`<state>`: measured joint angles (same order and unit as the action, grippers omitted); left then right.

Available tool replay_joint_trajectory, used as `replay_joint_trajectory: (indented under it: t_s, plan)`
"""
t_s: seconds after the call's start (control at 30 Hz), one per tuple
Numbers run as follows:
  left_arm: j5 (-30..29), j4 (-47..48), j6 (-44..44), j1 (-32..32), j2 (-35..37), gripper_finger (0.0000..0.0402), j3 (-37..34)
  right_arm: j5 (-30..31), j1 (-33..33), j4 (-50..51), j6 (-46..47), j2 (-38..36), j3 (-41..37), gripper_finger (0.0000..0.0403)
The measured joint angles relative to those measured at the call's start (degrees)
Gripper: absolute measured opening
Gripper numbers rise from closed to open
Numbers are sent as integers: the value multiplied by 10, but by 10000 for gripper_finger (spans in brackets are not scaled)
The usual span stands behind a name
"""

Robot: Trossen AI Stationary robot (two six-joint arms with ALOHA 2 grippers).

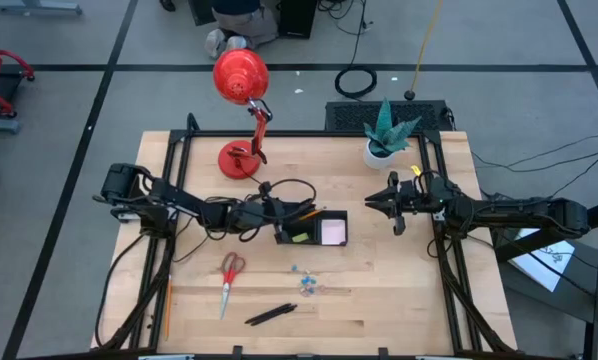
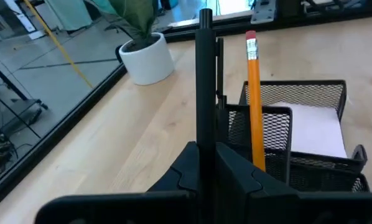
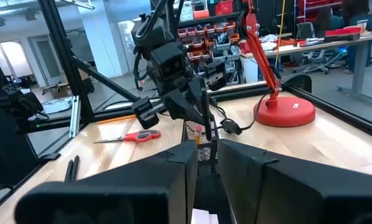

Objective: Pick and place office supplies into organizer
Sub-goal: Put the black pen into the black desk organizer

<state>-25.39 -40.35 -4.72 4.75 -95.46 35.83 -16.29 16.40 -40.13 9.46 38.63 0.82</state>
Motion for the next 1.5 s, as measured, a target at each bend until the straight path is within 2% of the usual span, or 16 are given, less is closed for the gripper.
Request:
replay_joint_trajectory:
  t_s: [0.17, 0.67, 0.83, 1.07, 1.33, 1.5]
  plan:
    - [21, -31, 1, 0, 0, 30, -3, 0, 0, 1, -7, 0, 0, 59]
    - [28, -31, 9, -3, 0, 31, -3, 3, 0, 1, -7, 0, 0, 59]
    - [12, -17, 65, -19, 0, 31, -3, 16, 0, 0, 4, 0, 0, 59]
    - [9, -14, 73, -21, 0, 31, -3, 15, 0, 0, 5, 0, 0, 59]
    - [33, -17, 125, -22, 0, 31, -3, 13, 0, -4, 19, 0, 0, 59]
    - [50, -14, 122, -22, 0, 31, -3, 13, 0, -4, 16, 0, 0, 59]
